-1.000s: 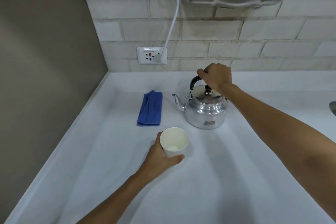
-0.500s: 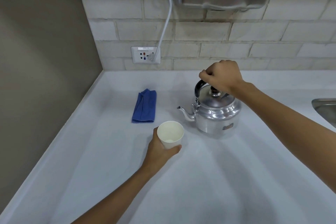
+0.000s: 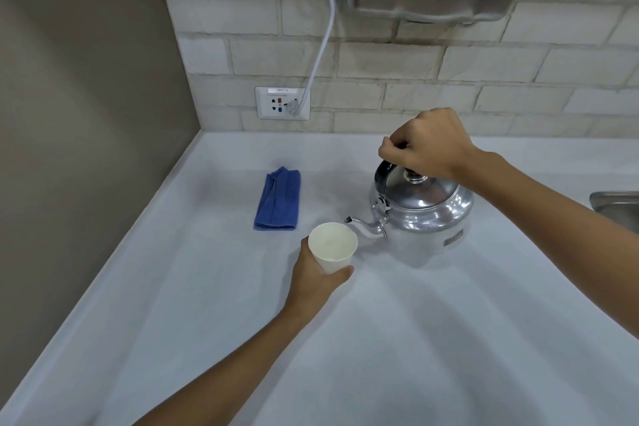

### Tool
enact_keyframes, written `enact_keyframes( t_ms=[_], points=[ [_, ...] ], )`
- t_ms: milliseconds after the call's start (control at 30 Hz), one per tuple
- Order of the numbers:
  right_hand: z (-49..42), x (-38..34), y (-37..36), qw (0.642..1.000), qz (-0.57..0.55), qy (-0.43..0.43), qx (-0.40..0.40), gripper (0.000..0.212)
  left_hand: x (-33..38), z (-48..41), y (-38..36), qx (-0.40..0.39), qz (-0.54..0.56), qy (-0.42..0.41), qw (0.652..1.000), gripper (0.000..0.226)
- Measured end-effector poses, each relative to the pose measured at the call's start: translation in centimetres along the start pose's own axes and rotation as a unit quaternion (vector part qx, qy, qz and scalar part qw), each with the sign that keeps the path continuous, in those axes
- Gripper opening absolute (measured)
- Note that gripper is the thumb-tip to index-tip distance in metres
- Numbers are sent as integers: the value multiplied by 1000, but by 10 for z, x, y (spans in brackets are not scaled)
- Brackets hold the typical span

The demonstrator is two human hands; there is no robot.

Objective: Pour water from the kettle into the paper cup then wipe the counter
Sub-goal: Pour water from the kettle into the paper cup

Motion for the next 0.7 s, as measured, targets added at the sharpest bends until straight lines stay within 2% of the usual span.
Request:
enact_keyframes(
  t_ms=[700],
  points=[
    [-14, -41, 16, 992, 71, 97, -40, 36, 1, 2, -1, -2, 13, 3, 1000, 67]
  ],
)
Point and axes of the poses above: each hand's wrist, its own z-axis away from the middle knuckle, its own y-axis out of the back of the hand, x = y × z, the point moved 9 cm from there along -z, towards the middle knuckle, and after that the axes turned 2 degrees about z, right-handed, at the moved point
